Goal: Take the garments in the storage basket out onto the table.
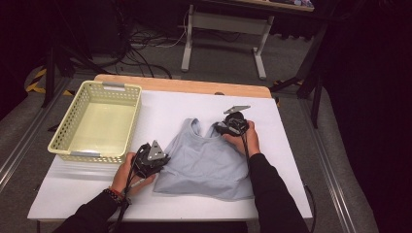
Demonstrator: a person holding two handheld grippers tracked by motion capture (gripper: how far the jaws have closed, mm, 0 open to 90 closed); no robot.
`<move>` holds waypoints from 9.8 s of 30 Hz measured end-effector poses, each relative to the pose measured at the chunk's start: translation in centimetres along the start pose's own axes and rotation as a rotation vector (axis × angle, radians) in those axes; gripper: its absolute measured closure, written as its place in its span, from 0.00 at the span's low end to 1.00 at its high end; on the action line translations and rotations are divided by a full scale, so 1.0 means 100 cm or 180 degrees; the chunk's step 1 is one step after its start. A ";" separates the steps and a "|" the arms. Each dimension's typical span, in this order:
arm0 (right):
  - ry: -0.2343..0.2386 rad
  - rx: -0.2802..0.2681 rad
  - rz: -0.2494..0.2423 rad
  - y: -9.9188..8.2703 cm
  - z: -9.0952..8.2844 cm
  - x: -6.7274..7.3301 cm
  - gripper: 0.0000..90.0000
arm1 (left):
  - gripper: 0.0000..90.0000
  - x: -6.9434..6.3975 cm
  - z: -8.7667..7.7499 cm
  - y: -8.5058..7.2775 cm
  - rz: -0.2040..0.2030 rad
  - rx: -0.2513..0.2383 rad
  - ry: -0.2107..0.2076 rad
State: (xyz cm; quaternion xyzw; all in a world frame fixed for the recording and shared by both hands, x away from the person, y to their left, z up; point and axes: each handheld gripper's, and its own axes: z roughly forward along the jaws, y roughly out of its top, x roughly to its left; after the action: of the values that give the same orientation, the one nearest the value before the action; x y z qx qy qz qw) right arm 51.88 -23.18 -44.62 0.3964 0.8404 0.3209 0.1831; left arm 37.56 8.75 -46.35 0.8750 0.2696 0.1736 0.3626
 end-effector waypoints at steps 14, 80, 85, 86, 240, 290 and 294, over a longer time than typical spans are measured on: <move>-0.0665 -0.0391 0.0100 0.006 -0.047 -0.007 0.92 | 0.97 -0.014 -0.036 0.010 0.0237 -0.0348 0.0151; -0.0131 -0.0652 0.0331 -0.093 -0.139 0.022 0.89 | 0.92 0.005 -0.029 0.027 0.0019 -0.0452 0.0291; -0.0290 -0.0673 0.0352 -0.083 -0.125 0.016 0.89 | 0.88 0.016 -0.024 0.033 -0.0112 -0.0446 0.0358; -0.0362 -0.0686 0.0302 -0.077 -0.117 0.014 0.89 | 0.86 0.017 -0.022 0.032 -0.0154 -0.0464 0.0355; -0.0127 -0.0213 -0.0051 -0.004 0.006 -0.022 0.87 | 1.00 -0.028 -0.004 0.006 0.0445 0.0079 -0.0467; 0.0017 -0.0488 0.0120 -0.107 -0.127 0.030 0.57 | 0.45 -0.017 -0.051 -0.023 0.0204 -0.0366 0.0010; 0.0057 -0.0346 0.0119 -0.119 -0.119 0.030 0.62 | 0.46 -0.029 -0.036 -0.024 0.0324 -0.0240 -0.0112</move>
State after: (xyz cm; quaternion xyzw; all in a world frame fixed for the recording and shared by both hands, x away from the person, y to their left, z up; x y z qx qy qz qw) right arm 36.75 -31.22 -44.25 0.3986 0.8159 0.3729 0.1908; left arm 32.63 10.34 -45.96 0.8762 0.2116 0.1865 0.3908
